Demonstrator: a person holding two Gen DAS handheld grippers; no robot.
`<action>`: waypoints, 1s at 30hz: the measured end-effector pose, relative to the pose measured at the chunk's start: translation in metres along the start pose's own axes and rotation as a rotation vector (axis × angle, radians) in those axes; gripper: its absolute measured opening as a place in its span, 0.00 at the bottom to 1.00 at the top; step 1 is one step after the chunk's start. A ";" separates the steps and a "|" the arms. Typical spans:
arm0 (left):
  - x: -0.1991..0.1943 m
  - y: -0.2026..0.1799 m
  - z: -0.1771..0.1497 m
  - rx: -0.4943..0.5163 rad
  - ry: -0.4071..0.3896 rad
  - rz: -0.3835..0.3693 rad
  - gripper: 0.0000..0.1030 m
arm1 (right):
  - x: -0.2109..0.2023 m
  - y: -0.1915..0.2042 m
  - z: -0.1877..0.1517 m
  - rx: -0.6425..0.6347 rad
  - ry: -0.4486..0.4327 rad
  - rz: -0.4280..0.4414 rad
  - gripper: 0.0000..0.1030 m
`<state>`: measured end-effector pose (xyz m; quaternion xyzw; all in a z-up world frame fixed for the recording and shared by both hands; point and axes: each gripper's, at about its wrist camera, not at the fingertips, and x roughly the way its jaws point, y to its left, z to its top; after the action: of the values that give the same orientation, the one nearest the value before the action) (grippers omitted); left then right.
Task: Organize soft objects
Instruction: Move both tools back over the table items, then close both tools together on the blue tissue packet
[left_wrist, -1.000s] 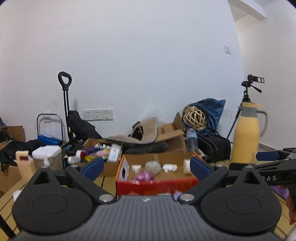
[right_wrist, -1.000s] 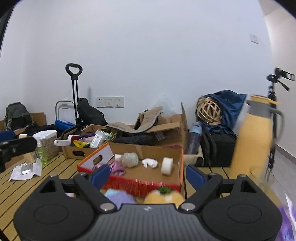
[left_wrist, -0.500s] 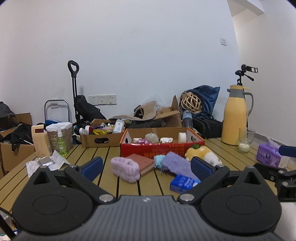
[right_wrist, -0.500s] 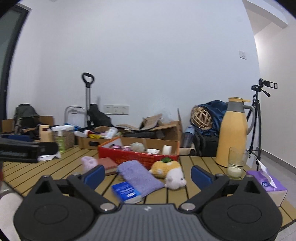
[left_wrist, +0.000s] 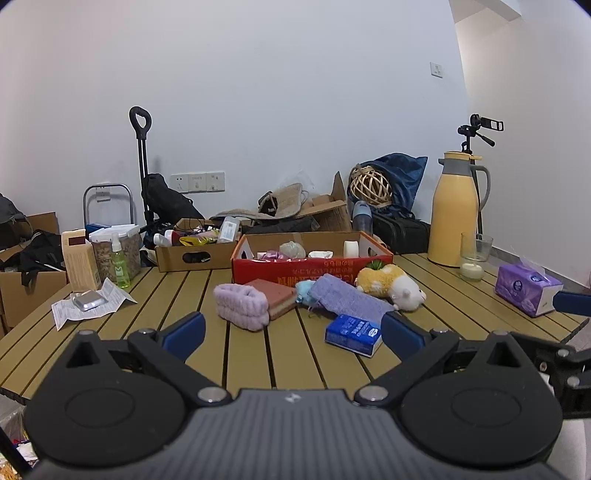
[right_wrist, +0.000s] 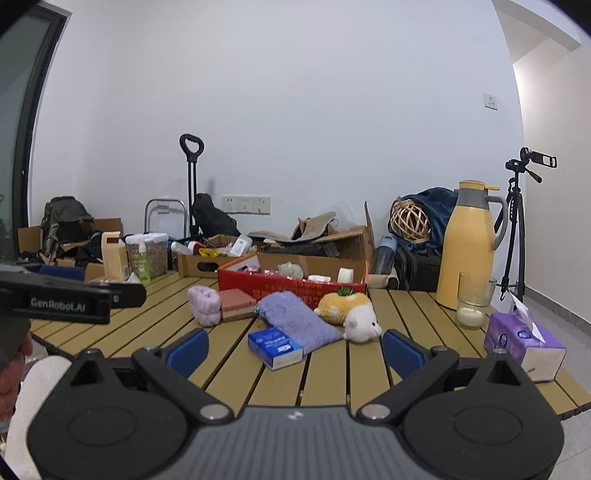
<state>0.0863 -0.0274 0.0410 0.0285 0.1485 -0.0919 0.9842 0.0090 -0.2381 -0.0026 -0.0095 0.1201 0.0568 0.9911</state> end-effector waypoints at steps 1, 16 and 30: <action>0.001 0.000 -0.001 -0.001 0.003 0.002 1.00 | 0.000 0.001 -0.002 0.003 0.007 0.006 0.98; 0.096 0.006 -0.036 -0.057 0.139 -0.058 0.99 | 0.096 -0.025 -0.018 0.067 0.124 0.005 0.80; 0.250 0.011 -0.006 -0.156 0.307 -0.334 0.50 | 0.224 -0.032 -0.029 0.298 0.299 0.122 0.40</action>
<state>0.3213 -0.0593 -0.0390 -0.0586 0.3059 -0.2362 0.9205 0.2218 -0.2465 -0.0836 0.1358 0.2732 0.0961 0.9475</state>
